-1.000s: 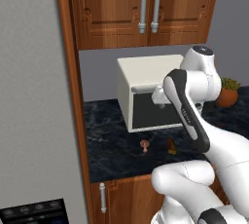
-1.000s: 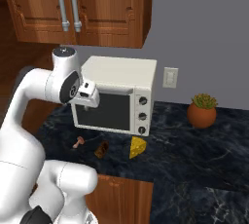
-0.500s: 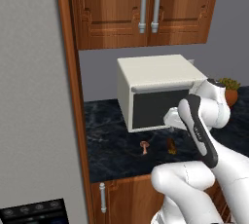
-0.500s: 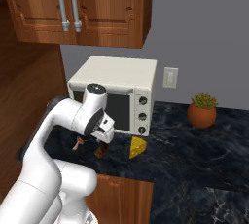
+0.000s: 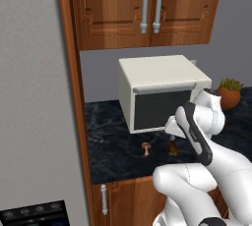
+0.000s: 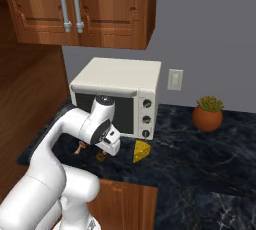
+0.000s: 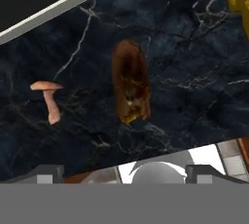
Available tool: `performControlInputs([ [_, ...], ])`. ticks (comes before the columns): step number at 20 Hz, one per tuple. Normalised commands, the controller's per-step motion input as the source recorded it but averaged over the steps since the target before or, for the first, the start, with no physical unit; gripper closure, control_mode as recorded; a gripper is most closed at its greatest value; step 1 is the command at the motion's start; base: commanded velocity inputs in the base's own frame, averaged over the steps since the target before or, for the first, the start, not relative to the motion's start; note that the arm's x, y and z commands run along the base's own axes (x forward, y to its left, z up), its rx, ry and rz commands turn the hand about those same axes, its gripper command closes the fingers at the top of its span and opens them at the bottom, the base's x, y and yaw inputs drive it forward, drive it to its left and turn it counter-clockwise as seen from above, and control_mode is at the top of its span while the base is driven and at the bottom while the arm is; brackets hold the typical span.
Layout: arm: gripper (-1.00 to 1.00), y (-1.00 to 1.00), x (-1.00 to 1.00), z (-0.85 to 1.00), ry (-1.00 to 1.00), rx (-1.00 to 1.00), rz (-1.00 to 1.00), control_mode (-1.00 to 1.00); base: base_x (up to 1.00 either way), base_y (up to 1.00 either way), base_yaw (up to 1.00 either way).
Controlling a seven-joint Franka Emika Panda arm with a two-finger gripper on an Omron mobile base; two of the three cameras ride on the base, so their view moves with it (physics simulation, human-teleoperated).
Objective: Place the sweet potato and mushroom inside the fridge drawer. Close the drawer after placing the vegetables.
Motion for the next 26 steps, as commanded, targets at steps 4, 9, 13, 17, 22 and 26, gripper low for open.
performControlInputs([
  [4,-1.0,0.0,0.24,-0.2,0.0,-0.05,0.0,-1.0,0.0,0.0,0.0],
  [9,-1.0,-0.01,0.37,-0.28,0.0,-0.02,0.0,-1.0,0.0,0.0,0.0],
  [13,-1.0,0.0,0.22,-0.34,0.02,0.0,0.0,-1.0,0.0,0.0,0.0],
  [17,-1.0,-0.01,0.19,-0.32,0.03,0.0,0.0,-1.0,0.0,0.0,0.0],
  [22,-1.0,-0.01,0.08,-0.31,0.04,0.0,0.0,-1.0,0.0,0.0,0.0],
  [26,-1.0,0.01,0.03,-0.32,0.07,0.0,0.0,-1.0,0.0,0.0,0.0],
])
